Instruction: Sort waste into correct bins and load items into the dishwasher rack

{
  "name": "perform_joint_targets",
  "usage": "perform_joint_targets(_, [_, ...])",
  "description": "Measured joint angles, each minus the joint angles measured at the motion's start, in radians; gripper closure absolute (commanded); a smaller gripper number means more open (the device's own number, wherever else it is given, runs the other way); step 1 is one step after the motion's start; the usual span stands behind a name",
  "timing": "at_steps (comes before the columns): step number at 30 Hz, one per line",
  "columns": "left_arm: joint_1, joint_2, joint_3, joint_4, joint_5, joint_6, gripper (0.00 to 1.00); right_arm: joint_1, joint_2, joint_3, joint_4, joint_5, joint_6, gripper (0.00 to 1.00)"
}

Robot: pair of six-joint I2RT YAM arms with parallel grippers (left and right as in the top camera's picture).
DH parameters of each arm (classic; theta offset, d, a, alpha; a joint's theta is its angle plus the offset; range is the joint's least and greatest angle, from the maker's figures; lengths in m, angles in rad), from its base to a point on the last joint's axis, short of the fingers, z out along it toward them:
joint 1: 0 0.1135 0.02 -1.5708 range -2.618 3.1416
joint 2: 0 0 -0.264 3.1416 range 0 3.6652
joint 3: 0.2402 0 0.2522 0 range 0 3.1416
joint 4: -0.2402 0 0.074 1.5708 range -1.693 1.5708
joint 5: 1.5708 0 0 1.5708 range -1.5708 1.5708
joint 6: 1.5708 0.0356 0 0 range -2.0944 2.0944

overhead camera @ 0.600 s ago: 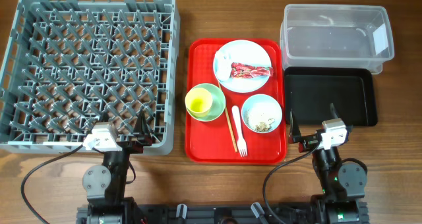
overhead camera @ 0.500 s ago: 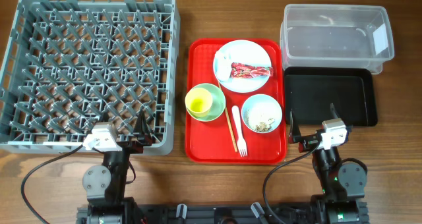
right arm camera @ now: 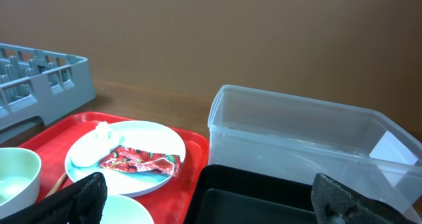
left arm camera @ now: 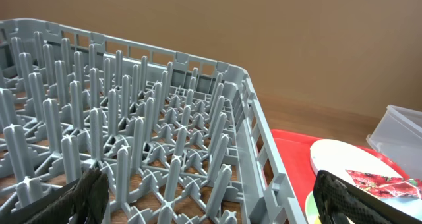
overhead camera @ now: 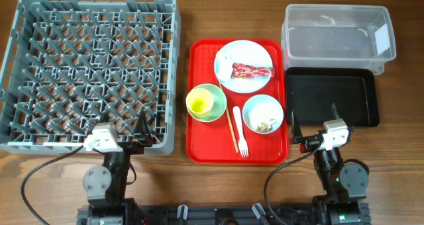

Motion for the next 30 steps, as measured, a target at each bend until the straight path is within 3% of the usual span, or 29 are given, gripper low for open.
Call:
perform_joint_targets(19, [0.0, 0.0, 0.0, 0.002, -0.002, 0.0, 0.0, 0.0, 0.0, 0.0, 0.0, 0.0, 0.0, 0.0])
perform_joint_targets(30, [0.0, 0.0, 0.0, -0.003, -0.115, 0.0, 0.0, 0.0, 0.0, 0.0, 0.006, 0.0, 0.0, 0.0])
